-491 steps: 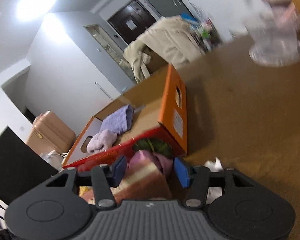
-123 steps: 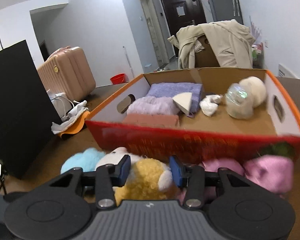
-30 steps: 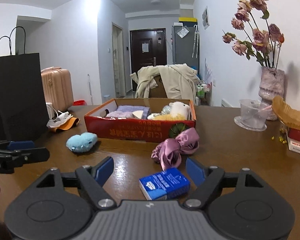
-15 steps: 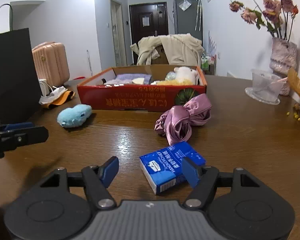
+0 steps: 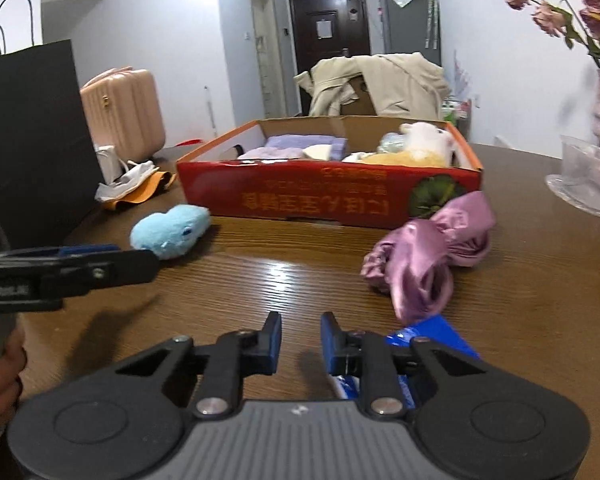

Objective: Organize soft objects
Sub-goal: 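Close both grippers together on the blue milk carton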

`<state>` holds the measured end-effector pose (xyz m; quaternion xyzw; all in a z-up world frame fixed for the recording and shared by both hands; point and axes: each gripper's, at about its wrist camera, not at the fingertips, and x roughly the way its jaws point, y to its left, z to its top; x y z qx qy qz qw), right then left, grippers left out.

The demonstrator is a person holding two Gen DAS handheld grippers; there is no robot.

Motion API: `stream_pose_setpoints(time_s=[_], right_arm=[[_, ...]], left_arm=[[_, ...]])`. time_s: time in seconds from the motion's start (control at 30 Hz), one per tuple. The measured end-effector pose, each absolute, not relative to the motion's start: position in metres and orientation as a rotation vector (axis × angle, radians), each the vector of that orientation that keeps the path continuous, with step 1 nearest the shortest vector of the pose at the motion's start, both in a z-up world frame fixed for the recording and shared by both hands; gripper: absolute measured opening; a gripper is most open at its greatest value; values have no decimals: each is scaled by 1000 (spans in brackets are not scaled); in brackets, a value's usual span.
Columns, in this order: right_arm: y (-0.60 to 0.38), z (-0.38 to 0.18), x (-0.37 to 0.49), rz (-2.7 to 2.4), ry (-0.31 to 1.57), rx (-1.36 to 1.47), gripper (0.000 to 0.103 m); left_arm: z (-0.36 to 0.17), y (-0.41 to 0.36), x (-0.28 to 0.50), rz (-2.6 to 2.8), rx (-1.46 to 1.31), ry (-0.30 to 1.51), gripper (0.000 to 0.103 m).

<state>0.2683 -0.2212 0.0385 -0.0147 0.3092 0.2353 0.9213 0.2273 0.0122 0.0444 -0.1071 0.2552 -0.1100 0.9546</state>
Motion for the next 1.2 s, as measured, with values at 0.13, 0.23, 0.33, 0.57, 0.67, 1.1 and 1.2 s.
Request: stream_pose_setpoints(time_s=[0.13, 0.23, 0.33, 0.57, 0.67, 1.1, 1.2], right_arm=[[-232, 52, 267, 454, 599, -5, 26], [-248, 61, 264, 406, 588, -23, 44], [-264, 59, 262, 371, 598, -21, 54], [-276, 39, 255, 384, 632, 6, 56], [-275, 39, 256, 410, 627, 15, 56], [-327, 38, 258, 386, 607, 165, 53], [-329, 32, 272, 405, 615, 185, 53]], left_arm=[[41, 12, 231, -227, -227, 535, 84], [40, 8, 233, -238, -225, 542, 84], [39, 0, 235, -255, -219, 550, 83], [37, -18, 236, -277, -192, 571, 83], [38, -23, 235, -282, -182, 575, 83], [32, -86, 250, -470, -233, 683, 66], [28, -95, 250, -524, -304, 724, 55]])
